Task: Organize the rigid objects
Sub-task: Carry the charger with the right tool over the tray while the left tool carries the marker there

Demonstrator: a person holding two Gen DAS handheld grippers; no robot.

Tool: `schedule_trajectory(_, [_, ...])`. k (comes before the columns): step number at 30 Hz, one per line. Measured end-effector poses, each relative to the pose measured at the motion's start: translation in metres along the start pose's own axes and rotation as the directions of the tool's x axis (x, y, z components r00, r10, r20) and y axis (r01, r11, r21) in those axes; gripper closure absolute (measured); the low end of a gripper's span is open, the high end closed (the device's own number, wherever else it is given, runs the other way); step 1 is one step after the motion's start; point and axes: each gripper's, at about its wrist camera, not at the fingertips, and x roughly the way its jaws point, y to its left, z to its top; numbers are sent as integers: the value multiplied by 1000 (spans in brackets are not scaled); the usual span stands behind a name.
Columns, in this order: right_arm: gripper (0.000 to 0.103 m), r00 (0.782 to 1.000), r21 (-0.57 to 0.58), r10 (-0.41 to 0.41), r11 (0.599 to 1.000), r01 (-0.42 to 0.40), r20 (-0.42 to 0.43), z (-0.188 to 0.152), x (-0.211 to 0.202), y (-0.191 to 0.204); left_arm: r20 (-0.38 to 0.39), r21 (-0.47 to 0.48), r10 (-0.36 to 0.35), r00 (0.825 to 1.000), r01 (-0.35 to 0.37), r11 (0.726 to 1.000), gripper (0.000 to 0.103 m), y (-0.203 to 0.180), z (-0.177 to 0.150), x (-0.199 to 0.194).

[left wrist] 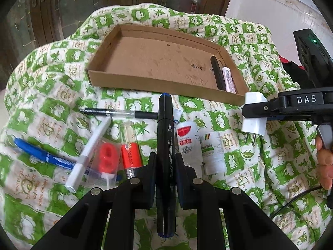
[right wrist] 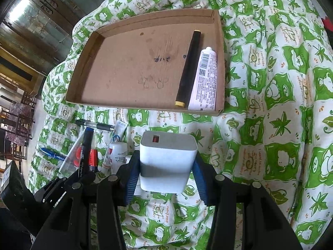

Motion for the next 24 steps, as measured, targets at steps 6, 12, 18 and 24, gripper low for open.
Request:
schedule_trajectory(6, [56,1000,-3,2,1000,-2,11,3,-3,1,33,23,31,999,-32,999,87,-1,7,-6])
schedule_trajectory(12, [56,999,13,4,1000,-4,44,10,-13,-5,50,27,44,998,-45,999,87,-1,14,-7])
schedule_trajectory(18, [56,997,37,3,999,-6,71,18,-22,-12,61,39,58,996,-60,997,87,-2,19,-6])
schedule_trajectory(24, [56,996,49,-8,999,3,93,28,-27,-17,72,40,58,996,-61,997,87,-1,30,-5])
